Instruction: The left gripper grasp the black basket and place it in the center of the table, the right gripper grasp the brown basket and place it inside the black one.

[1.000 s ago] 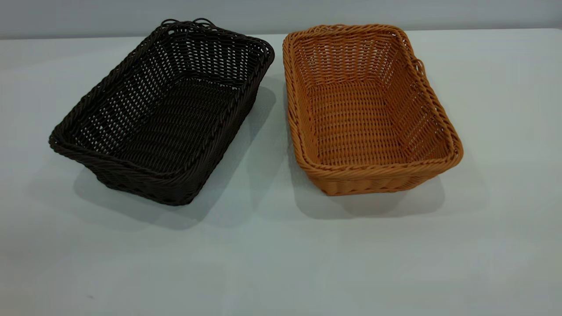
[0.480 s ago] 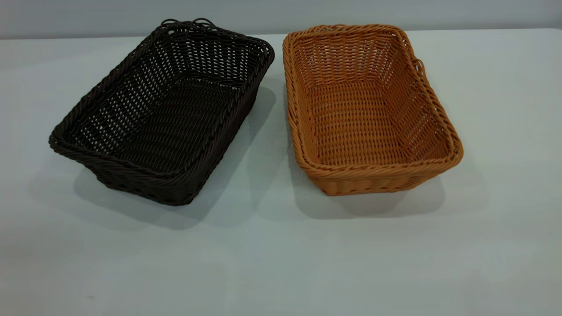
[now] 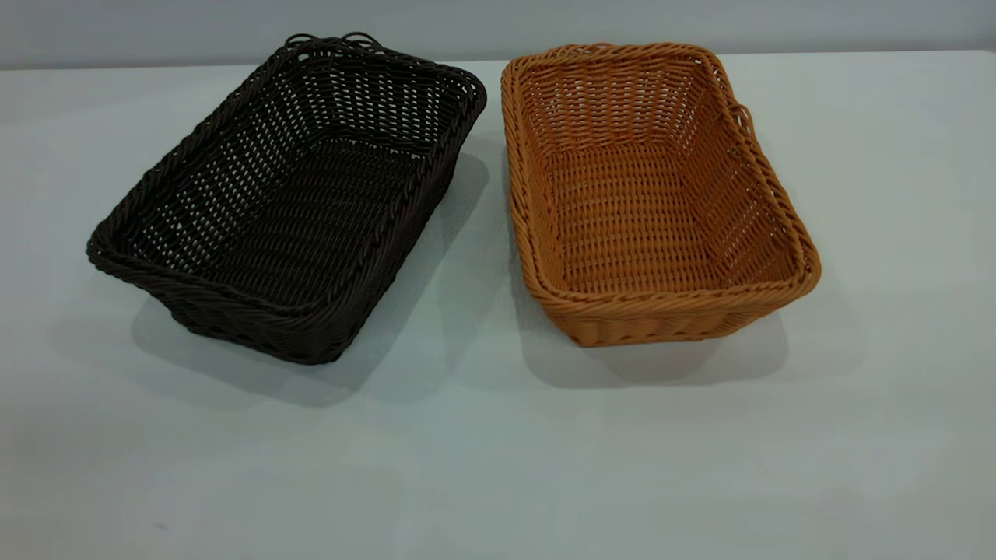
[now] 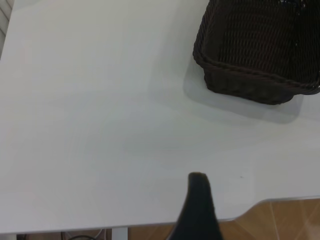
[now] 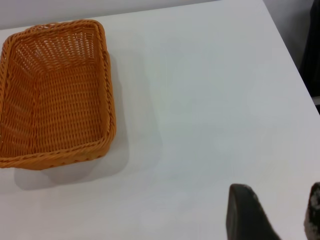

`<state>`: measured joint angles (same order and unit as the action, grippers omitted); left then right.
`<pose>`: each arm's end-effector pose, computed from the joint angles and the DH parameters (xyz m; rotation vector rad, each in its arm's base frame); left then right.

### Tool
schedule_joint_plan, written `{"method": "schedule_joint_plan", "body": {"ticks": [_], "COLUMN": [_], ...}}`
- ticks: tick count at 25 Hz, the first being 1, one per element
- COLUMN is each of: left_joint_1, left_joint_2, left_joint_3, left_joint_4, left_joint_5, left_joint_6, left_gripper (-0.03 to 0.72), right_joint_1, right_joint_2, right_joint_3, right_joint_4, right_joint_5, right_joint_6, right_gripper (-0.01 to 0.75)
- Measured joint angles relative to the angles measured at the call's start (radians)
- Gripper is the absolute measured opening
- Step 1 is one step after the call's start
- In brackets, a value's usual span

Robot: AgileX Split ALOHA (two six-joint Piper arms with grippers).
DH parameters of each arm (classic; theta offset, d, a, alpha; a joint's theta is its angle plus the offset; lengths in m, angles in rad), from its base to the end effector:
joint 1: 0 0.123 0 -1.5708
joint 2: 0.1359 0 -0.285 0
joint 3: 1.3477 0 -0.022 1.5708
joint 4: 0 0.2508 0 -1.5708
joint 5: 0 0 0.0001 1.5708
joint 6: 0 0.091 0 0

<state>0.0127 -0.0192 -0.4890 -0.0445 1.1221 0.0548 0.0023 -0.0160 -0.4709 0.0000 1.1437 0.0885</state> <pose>-0.0091 -0.0038 0.2693 0.0481 2.0961 -0.0130 -0.0077 0.0000 0.2626 0.0922 2.1389 0.0531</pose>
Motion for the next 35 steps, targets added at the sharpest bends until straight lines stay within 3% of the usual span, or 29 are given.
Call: {"method": "schedule_joint_plan", "body": {"ticks": [17,22,25,28,35], "left_joint_1": [0.0,0.0,0.0,0.0,0.0], "left_joint_2": [0.009,0.164,0.319,0.505,0.941], "left_joint_3": [-0.001,-0.042,-0.08,-0.125,-0.27], "left_joint_4": [0.0,0.0,0.0,-0.003,-0.005], "left_joint_5": [-0.004,-0.072,-0.156,-0.27,-0.489], "left_joint_6": [0.001,0.001,0.001,0.001,0.015], "left_gripper": [0.545,0.545,0.545,0.545,0.545], "right_joint_1": [0.0,0.0,0.0,0.0,0.0], "right_joint_2": [0.0,0.0,0.0,0.024,0.172], "right_joint_3": [0.0,0.0,0.0,0.0,0.0], "right_joint_4": [0.0,0.006,0.006,0.0,0.0], "right_joint_5": [0.0,-0.012,-0.017,-0.017,-0.024], "right_joint_6": [0.006,0.008,0.01,0.03,0.049], "right_gripper": [0.256,0.414,0.566,0.662,0.673]}}
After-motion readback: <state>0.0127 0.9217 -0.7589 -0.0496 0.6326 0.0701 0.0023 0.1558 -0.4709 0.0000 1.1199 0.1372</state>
